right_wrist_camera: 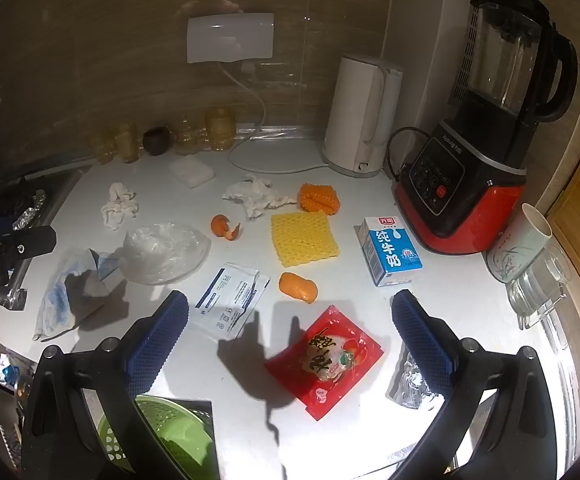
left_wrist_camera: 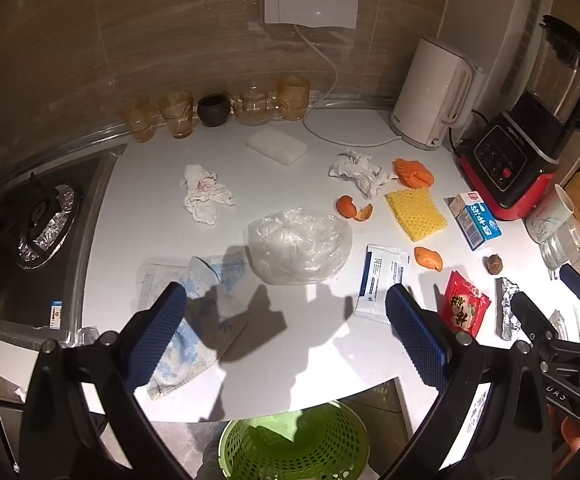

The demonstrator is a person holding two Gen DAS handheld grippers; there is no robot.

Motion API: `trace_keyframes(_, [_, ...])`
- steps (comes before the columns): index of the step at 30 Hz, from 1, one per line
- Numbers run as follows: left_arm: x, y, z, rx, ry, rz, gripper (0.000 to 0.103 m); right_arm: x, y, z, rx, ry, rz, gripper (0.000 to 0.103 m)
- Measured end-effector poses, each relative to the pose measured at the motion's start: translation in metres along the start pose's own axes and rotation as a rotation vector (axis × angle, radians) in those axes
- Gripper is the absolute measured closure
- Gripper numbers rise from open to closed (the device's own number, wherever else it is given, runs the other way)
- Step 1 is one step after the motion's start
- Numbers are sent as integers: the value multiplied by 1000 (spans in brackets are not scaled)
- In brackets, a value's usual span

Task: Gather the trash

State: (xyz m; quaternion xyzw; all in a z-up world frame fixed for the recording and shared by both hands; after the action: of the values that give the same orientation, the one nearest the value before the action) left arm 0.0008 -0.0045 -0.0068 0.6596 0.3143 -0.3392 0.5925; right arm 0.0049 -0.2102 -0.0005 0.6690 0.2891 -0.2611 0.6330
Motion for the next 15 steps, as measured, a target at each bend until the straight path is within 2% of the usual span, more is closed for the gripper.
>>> trace_keyframes(15, [0, 0, -1, -2, -2, 0, 8, -3, -1, -1, -2, 1, 7, 2])
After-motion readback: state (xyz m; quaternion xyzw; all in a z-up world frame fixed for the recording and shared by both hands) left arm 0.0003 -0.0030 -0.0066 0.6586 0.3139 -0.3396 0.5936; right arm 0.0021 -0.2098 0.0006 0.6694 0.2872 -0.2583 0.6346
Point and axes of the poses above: each gripper's, at about its wrist camera, not at the fingertips, and x roughly the way its jaws point, z to its right, y to its top, the point moved 1 cm from there along x, roughly the way its jaws point, and after that the axes turned 12 degrees about x, right-handed, at the moved point
